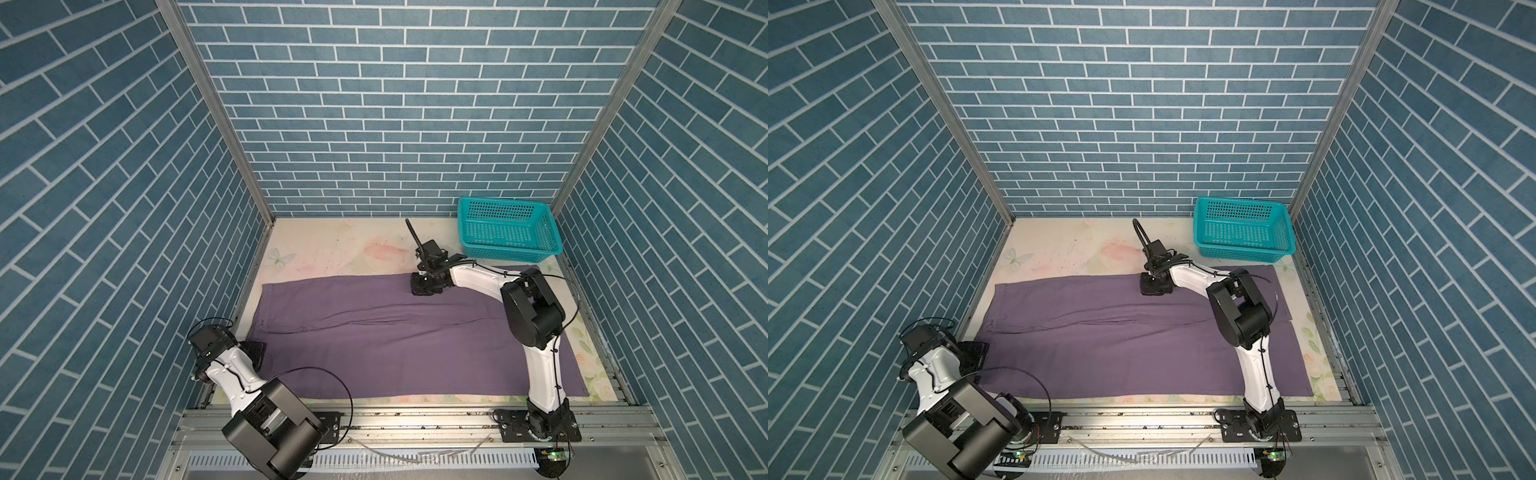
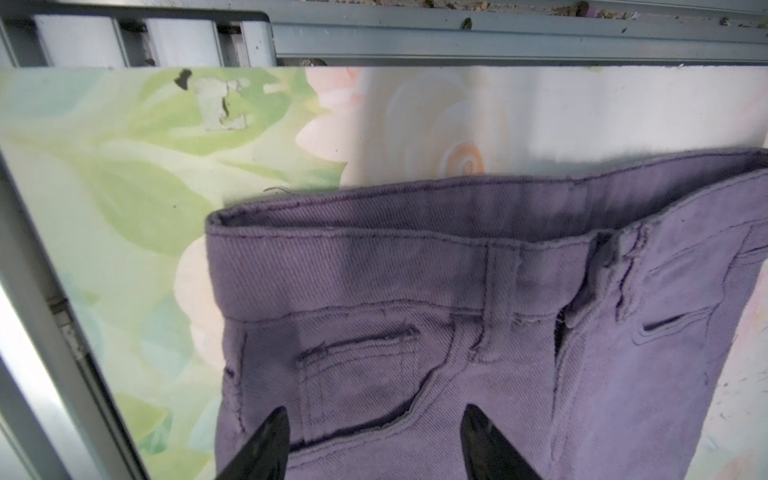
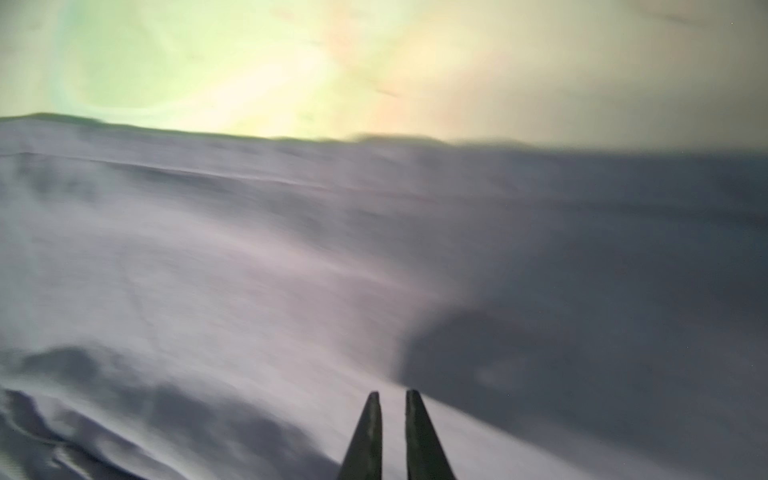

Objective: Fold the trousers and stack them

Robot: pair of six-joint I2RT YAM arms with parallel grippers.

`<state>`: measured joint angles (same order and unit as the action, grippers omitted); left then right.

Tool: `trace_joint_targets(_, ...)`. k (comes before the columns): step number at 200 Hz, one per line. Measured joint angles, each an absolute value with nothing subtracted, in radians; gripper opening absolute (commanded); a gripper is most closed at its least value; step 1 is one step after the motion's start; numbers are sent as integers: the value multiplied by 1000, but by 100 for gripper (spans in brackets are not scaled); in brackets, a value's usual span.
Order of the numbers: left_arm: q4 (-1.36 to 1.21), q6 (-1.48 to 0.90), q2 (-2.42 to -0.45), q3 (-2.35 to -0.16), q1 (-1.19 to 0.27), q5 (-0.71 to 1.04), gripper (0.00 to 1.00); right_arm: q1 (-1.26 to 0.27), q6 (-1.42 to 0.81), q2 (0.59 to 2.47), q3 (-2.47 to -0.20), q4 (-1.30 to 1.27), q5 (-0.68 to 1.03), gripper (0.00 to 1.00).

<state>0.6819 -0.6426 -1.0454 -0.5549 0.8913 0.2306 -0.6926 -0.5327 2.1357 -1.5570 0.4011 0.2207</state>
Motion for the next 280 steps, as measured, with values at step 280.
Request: trace_joint_targets(280, 699, -655, -986, -555, 769, 176, 69, -609, -515, 2269, -1924, 567, 219, 25)
